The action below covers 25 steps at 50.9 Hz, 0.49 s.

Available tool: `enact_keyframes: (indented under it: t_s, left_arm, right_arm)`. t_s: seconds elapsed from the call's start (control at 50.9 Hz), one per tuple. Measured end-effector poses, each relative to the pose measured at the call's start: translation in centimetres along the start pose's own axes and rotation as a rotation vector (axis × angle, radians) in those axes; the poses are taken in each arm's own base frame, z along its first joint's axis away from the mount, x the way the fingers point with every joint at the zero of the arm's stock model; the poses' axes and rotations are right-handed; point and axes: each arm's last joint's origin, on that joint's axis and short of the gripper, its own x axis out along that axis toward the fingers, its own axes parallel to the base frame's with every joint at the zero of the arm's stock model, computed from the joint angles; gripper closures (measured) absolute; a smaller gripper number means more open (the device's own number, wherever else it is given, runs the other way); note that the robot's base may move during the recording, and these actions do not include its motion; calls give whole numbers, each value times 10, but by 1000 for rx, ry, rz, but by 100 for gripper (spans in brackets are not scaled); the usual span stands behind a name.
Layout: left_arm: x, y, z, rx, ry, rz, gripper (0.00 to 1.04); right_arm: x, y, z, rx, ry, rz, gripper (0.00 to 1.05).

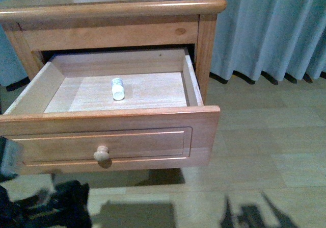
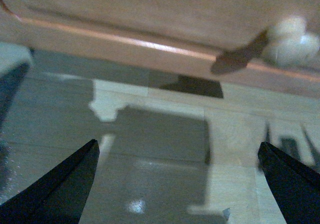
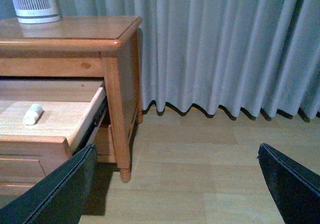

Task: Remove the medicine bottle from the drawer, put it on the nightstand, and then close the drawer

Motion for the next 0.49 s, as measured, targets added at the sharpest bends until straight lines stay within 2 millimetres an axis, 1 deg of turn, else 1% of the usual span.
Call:
enact_keyframes:
  t_s: [0.079, 0.118, 0.137, 0.177, 0.196, 0.216, 0.236, 0.255, 0.314, 0.334, 0.393, 0.412, 0.452, 0.491]
  left_arm:
    - [-11, 4, 24, -4, -30, -22, 7]
    - [-21, 7, 42, 3, -58, -40, 7]
    - [-24, 7, 46, 6, -66, -46, 7]
    - [-36, 9, 65, 15, -105, -62, 7]
    - [-42, 9, 75, 16, -126, -68, 7]
    - [-53, 10, 91, 20, -162, -80, 7]
    - [-61, 10, 101, 23, -187, -92, 7]
    - [-74, 10, 117, 25, -227, -103, 7]
    - [-98, 9, 139, 39, -294, -107, 7]
    - [-108, 8, 146, 64, -351, -87, 9]
    - [-138, 5, 157, 138, -513, 13, 19]
    - [-143, 4, 157, 148, -528, 24, 21]
    - [-161, 3, 156, 178, -562, 53, 28]
    - [-176, 2, 151, 201, -578, 66, 35]
  right_arm:
    - [0, 0, 0, 0, 0, 0, 7]
    - [0, 0, 0, 0, 0, 0, 7]
    - [0, 0, 0, 0, 0, 0, 7]
    - [0, 0, 0, 0, 0, 0, 7]
    - [0, 0, 0, 0, 0, 0, 7]
    - [0, 0, 0, 0, 0, 0, 7]
    - [0, 0, 0, 0, 0, 0, 7]
    - [0, 0, 0, 0, 0, 0, 7]
    - [0, 0, 0, 0, 0, 0, 7]
    - [0, 0, 0, 0, 0, 0, 7]
    - [0, 0, 0, 0, 0, 0, 7]
    - [0, 0, 0, 0, 0, 0, 7]
    - [0, 0, 0, 0, 0, 0, 7]
    - [0, 0, 0, 0, 0, 0, 7]
